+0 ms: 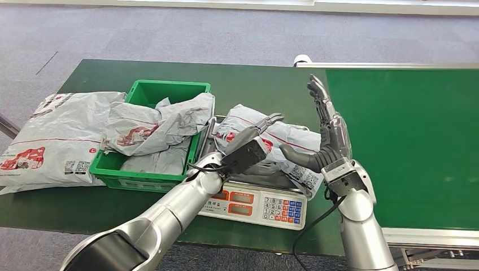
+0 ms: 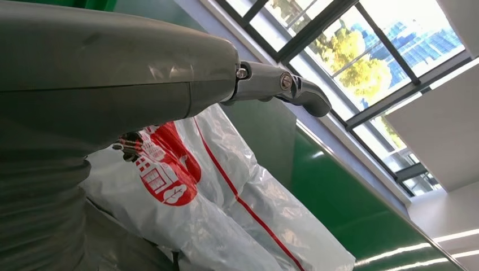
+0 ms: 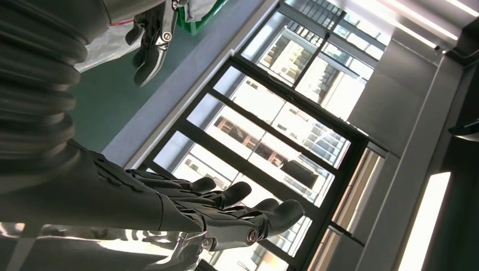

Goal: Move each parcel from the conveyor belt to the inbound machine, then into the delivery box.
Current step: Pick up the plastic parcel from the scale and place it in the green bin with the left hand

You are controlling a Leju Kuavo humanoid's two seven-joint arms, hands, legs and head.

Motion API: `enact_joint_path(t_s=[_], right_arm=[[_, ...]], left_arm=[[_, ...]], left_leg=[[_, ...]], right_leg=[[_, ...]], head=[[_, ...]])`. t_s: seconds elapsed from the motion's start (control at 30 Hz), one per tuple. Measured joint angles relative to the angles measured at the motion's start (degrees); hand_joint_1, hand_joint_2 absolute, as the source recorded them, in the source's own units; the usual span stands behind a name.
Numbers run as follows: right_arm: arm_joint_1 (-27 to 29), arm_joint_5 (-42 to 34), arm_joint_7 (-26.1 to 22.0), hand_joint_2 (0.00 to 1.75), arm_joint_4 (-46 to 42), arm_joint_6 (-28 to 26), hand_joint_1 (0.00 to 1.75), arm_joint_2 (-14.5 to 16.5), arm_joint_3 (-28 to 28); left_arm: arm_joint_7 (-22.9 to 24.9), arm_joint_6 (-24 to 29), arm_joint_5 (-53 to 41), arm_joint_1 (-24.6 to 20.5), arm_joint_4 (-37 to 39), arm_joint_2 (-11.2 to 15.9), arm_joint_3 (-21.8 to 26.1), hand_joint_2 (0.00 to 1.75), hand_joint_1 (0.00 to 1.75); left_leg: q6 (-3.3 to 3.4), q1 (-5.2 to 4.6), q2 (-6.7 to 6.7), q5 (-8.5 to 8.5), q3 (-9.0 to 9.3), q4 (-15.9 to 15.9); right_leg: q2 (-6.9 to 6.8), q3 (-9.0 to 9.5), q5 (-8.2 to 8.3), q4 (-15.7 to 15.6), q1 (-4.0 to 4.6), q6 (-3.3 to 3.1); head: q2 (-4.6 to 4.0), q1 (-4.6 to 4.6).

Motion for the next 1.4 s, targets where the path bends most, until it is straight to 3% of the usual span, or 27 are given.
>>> enact_joint_path(t_s=[0.7,0.87,1.13,1.4], right_arm=[[0.0,0.0,0.0,1.75,0.0,0.0,0.00,0.0,0.0],[0.0,0.8,0.3,1.75,0.0,0.1,0.00,0.0,0.0],[0.3,2.9,0.4,1.75,0.0,0.9,0.00,0.0,0.0],[0.3,3.8,0.5,1.75,0.0,1.9,0.00,0.0,0.0]], left_arm=[[0.7,2.5,-2.7,0.0,0.0,0.0,-0.1,1.75,0.00],[7.1,7.1,-12.7,-0.1,0.4,-0.2,-3.4,1.75,0.00],[18.5,5.1,-21.2,-0.1,2.2,-0.4,-12.0,1.75,0.00],[21.0,4.6,-23.2,-0.6,3.3,-0.3,-14.1,1.75,0.00]], left_leg=[[0.00,0.00,0.00,0.00,0.00,0.0],[0.00,0.00,-0.01,0.00,0.00,0.0],[0.00,0.00,-0.01,0.00,0.00,0.0],[0.00,0.00,-0.01,0.00,0.01,0.0]], right_leg=[[0.00,0.00,0.00,0.0,0.00,0.00],[-0.01,0.00,0.00,0.0,0.00,0.00],[0.00,-0.01,0.00,0.0,0.00,0.00],[0.00,0.01,0.00,0.0,0.00,0.00]], head=[[0.00,0.00],[0.00,0.00],[0.00,0.00],[0.00,0.00]])
